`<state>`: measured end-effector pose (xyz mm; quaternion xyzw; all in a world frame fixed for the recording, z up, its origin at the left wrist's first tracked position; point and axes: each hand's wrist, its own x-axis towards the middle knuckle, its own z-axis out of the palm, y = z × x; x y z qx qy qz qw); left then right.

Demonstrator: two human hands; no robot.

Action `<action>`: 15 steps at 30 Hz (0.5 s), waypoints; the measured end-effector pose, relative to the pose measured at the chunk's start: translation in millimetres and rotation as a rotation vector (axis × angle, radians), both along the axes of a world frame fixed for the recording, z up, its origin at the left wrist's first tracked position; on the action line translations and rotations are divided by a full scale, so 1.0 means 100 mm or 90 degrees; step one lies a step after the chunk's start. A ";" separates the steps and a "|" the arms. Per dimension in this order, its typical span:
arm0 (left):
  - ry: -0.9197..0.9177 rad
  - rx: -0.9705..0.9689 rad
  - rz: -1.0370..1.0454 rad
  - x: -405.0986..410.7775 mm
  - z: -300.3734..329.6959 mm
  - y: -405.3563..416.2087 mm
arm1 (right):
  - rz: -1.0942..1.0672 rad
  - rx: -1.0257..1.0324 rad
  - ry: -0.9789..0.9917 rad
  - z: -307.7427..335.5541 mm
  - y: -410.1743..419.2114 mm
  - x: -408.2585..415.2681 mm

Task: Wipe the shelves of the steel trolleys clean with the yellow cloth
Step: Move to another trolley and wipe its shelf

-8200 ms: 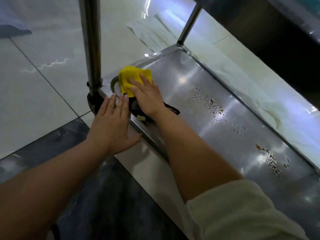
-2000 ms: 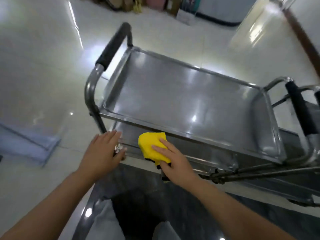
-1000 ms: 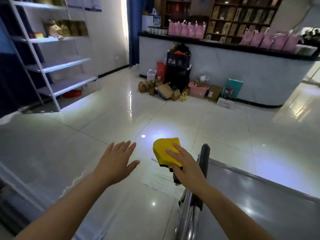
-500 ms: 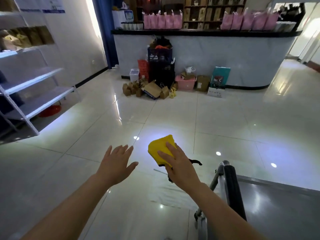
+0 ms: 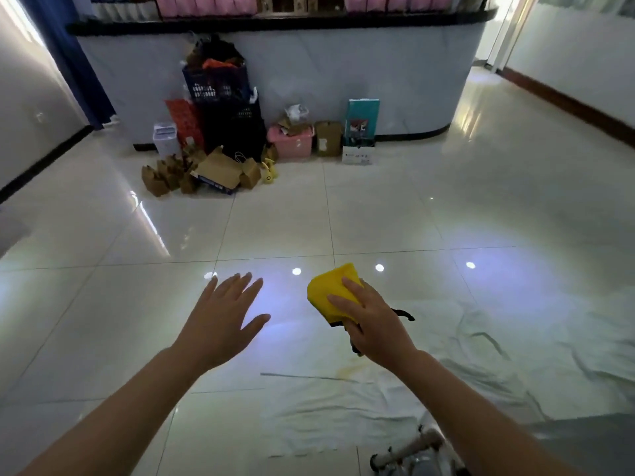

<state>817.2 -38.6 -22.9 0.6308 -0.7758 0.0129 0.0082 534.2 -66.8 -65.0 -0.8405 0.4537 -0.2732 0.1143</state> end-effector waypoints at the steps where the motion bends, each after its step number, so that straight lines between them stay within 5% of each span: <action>1: 0.009 0.005 -0.021 -0.05 -0.01 -0.20 | -0.018 0.012 -0.001 0.01 -0.12 -0.07; 15: -0.015 0.006 -0.513 -1.39 0.03 -3.40 | -0.448 0.054 0.035 0.07 -1.57 -1.04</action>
